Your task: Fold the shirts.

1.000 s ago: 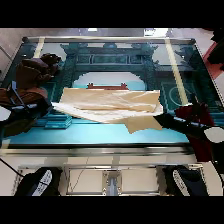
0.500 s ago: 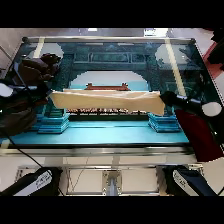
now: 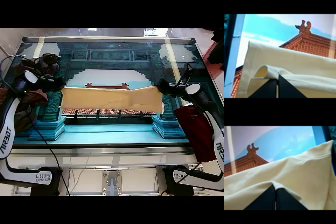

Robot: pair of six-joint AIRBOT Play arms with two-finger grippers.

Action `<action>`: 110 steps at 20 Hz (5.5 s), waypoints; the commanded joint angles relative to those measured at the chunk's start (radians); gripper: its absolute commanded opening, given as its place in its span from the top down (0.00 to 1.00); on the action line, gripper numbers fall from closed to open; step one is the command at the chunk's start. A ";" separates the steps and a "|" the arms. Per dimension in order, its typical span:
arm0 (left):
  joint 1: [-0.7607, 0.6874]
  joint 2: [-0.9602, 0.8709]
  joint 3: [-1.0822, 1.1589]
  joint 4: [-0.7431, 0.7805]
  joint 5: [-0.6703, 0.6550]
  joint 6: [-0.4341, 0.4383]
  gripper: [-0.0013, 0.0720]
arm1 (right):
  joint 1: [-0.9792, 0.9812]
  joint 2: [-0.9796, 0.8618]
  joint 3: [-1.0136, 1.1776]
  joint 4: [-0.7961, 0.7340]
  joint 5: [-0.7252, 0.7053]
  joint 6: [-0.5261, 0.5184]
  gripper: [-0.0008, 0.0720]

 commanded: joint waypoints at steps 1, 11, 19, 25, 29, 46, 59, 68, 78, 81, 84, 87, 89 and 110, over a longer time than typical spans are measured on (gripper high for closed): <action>-0.016 -0.072 0.017 0.091 0.037 -0.045 0.97 | 0.001 -0.137 0.019 0.003 -0.049 -0.011 0.95; -0.016 -0.090 0.060 0.012 0.024 -0.045 0.18 | -0.002 -0.157 0.019 0.051 -0.049 -0.041 0.43; -0.017 0.033 0.202 -0.157 0.087 0.003 0.18 | -0.174 0.044 0.019 0.008 0.138 -0.101 0.42; -0.023 0.058 0.202 -0.538 0.134 0.374 0.16 | -0.309 -0.121 0.019 0.177 0.301 -0.330 0.22; -0.079 0.057 0.202 -0.714 0.081 0.774 0.16 | -0.322 -0.232 0.025 0.301 0.301 -0.458 0.22; -0.241 0.057 0.202 -0.695 0.063 0.872 0.16 | -0.297 -0.468 0.276 0.180 0.578 -0.397 0.14; -0.268 -0.039 0.201 -0.651 0.011 0.675 0.96 | -0.217 -0.451 0.427 0.266 0.676 -0.440 0.94; -0.464 -0.320 0.201 -0.418 -0.040 0.326 0.96 | -0.178 -0.296 0.594 0.279 0.843 -0.328 0.94; -0.510 -0.349 0.202 -0.319 0.003 0.259 0.97 | 0.004 -0.246 0.720 0.280 0.911 -0.261 0.94; -0.510 -0.359 0.202 -0.317 0.002 0.258 0.97 | 0.070 -0.246 0.757 0.280 0.905 -0.246 0.94; -0.502 -0.356 0.237 -0.318 -0.040 0.259 0.96 | 0.126 -0.246 0.788 0.279 0.883 -0.233 0.94; -0.451 -0.319 0.371 -0.316 -0.151 0.264 0.96 | 0.178 -0.246 0.798 0.280 0.809 -0.182 0.94; -0.388 -0.255 0.472 -0.288 -0.216 0.267 0.96 | 0.233 -0.247 0.797 0.260 0.750 -0.148 0.95; -0.094 0.078 0.587 -0.107 -0.408 0.320 0.96 | 0.647 -0.473 0.797 0.078 -0.033 0.088 0.27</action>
